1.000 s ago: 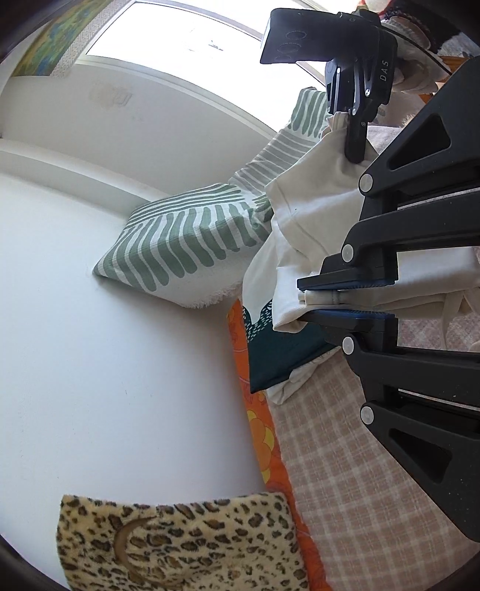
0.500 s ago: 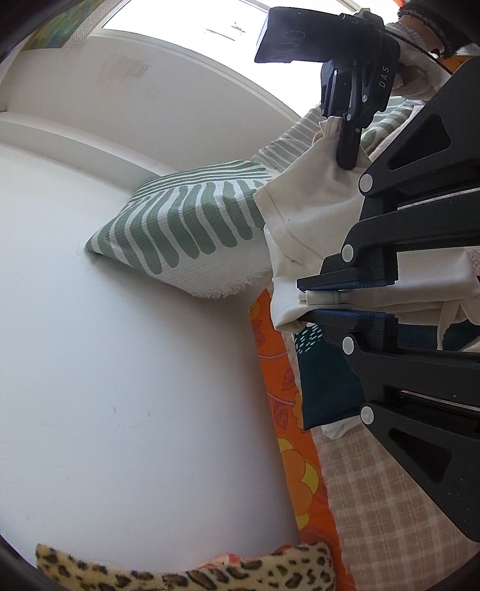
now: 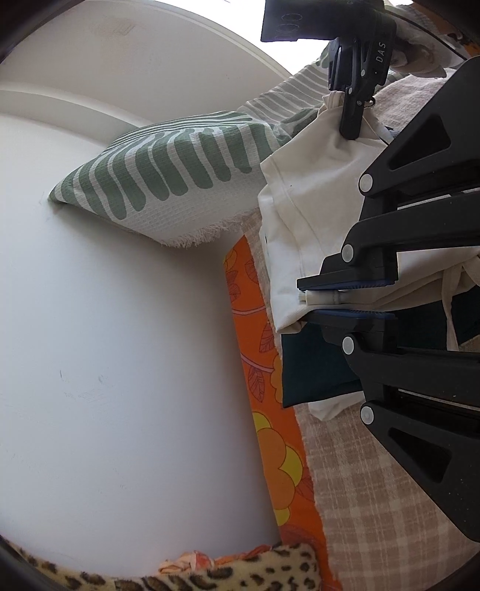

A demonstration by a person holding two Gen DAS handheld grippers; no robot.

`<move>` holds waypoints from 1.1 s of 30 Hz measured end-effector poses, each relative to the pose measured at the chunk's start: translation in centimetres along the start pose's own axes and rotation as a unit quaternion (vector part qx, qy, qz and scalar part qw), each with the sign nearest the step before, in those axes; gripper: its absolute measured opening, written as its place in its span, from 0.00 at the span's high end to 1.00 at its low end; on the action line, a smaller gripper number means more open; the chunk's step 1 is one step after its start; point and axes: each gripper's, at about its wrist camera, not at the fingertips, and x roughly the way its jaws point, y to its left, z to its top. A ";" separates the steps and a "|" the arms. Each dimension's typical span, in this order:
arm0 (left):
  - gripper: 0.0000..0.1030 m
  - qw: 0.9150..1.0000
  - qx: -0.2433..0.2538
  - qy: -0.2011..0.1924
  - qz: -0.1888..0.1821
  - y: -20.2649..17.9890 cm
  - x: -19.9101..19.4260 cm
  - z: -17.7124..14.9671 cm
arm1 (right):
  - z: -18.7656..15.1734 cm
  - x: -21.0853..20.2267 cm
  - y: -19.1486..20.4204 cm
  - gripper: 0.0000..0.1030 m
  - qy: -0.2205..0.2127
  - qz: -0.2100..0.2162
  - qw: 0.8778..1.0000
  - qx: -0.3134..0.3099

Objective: Fold small clothes
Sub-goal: 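Lower the bundle onto the stack and open both tools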

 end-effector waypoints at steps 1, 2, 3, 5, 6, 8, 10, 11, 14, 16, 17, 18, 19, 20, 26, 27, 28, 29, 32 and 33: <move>0.93 1.000 -0.001 -0.001 0.002 0.0 0.1 0.0 | 0.0 0.1 -0.2 0.86 0.001 -0.007 1.000 0.007; 0.93 1.000 -0.001 -0.003 0.004 -0.1 0.0 0.0 | 0.0 0.1 -0.5 0.83 0.003 -0.013 1.000 0.016; 0.93 1.000 0.003 -0.004 0.008 -0.1 0.0 0.0 | -0.1 0.0 -0.7 0.81 0.004 -0.016 1.000 0.022; 0.93 1.000 0.014 -0.005 0.018 -0.5 0.1 0.0 | -0.2 -0.3 -1.0 0.81 0.000 -0.018 0.999 0.031; 0.93 1.000 0.019 -0.006 0.024 -0.7 0.2 0.0 | -0.3 -0.4 -1.0 0.80 -0.002 -0.020 0.999 0.032; 0.91 0.999 0.021 -0.006 0.036 -0.7 0.2 0.0 | -0.5 -0.8 -0.9 0.76 -0.005 -0.027 0.999 0.033; 0.89 0.999 0.014 -0.004 0.050 -0.5 0.2 0.1 | -0.6 -1.1 -0.8 0.71 -0.006 -0.031 0.999 0.033; 0.88 0.999 0.009 0.000 0.052 -0.3 0.2 0.2 | -0.6 -1.3 -0.9 0.69 -0.005 -0.023 0.999 0.034; 0.83 0.998 0.000 0.019 0.056 0.2 0.0 0.5 | -0.6 -2.3 -0.6 0.59 -0.019 -0.026 0.999 0.033; 0.82 0.998 0.009 0.015 0.061 0.0 -0.8 0.6 | -0.4 -3.0 -0.4 0.55 -0.029 -0.032 0.998 0.036; 0.74 0.998 0.016 0.012 0.063 -0.1 -1.2 0.5 | -0.3 -3.3 -0.3 0.55 -0.032 -0.030 0.998 0.038; 0.56 0.998 0.019 0.011 0.066 -0.1 -1.7 0.5 | -0.3 -3.6 0.0 0.55 -0.034 -0.031 0.998 0.039; 0.49 0.998 0.021 0.007 0.065 -0.2 -2.2 0.4 | -0.3 -3.8 0.2 0.55 -0.037 -0.033 0.998 0.039; 0.47 0.998 0.023 0.002 0.062 -0.4 -2.7 0.3 | -0.3 -4.1 0.6 0.54 -0.039 -0.035 0.998 0.037; 0.36 0.997 0.043 -0.001 0.057 -1.7 -6.3 -0.4 | -1.2 -5.9 2.9 0.42 -0.056 -0.061 0.996 0.028; 0.35 0.997 0.046 -0.003 0.055 -1.9 -7.1 -0.6 | -1.4 -6.2 3.3 0.42 -0.059 -0.063 0.996 0.027; 0.35 0.998 0.047 -0.005 0.052 -2.0 -7.9 -0.7 | -1.6 -6.6 3.7 0.42 -0.060 -0.065 0.996 0.028; 0.35 0.998 0.046 -0.007 0.049 -2.0 -8.7 -0.9 | -1.8 -6.9 4.0 0.42 -0.061 -0.065 0.996 0.029; 0.33 0.998 0.045 -0.014 0.042 -2.1 -11.0 -1.3 | -2.4 -8.3 5.1 0.32 -0.070 -0.066 0.995 0.034; 0.33 0.998 0.045 -0.015 0.040 -2.1 -11.8 -1.5 | -2.7 -8.9 5.5 0.26 -0.077 -0.068 0.994 0.035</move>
